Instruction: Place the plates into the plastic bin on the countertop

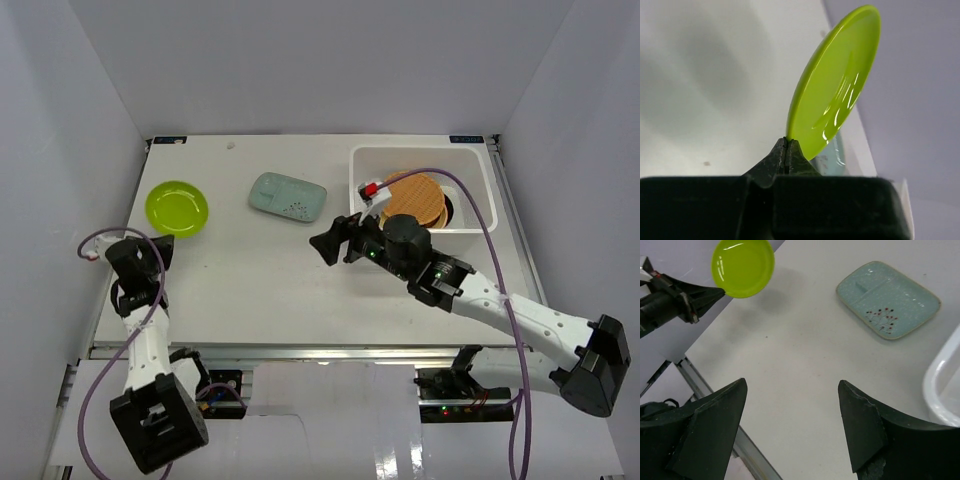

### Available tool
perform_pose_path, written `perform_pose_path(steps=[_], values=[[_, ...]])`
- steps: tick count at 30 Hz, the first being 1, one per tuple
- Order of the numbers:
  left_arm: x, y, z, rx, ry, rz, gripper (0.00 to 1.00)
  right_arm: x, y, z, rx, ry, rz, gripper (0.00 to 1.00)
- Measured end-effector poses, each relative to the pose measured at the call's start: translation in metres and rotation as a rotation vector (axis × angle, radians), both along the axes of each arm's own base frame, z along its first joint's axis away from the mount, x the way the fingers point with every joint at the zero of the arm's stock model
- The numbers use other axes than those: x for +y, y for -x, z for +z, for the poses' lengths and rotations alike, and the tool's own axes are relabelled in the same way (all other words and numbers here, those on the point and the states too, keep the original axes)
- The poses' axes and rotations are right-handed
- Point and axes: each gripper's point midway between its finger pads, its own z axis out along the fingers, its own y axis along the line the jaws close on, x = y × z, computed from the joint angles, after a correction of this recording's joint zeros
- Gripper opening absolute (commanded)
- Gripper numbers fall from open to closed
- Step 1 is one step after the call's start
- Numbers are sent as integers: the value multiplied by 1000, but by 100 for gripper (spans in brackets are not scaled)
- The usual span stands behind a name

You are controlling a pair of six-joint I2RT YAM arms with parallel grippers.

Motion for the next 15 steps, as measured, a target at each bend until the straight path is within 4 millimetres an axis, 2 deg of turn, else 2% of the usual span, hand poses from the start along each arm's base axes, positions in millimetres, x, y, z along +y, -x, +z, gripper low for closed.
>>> perform_pose_path(steps=[3, 7, 9, 13, 15], values=[[-32, -17, 53, -123, -50, -121, 0, -27, -20, 12, -15, -22, -81, 79], [-87, -39, 104, -238, -59, -311, 0, -82, -51, 28, -39, -60, -243, 79], [-126, -52, 122, -266, -53, -431, 0, -114, -64, 30, -42, -74, -336, 79], [-224, -74, 145, -292, -68, -698, 0, -173, -84, 33, -41, -84, -513, 78], [-273, -82, 154, -305, -86, -821, 0, -196, -89, 34, -43, -92, -580, 78]])
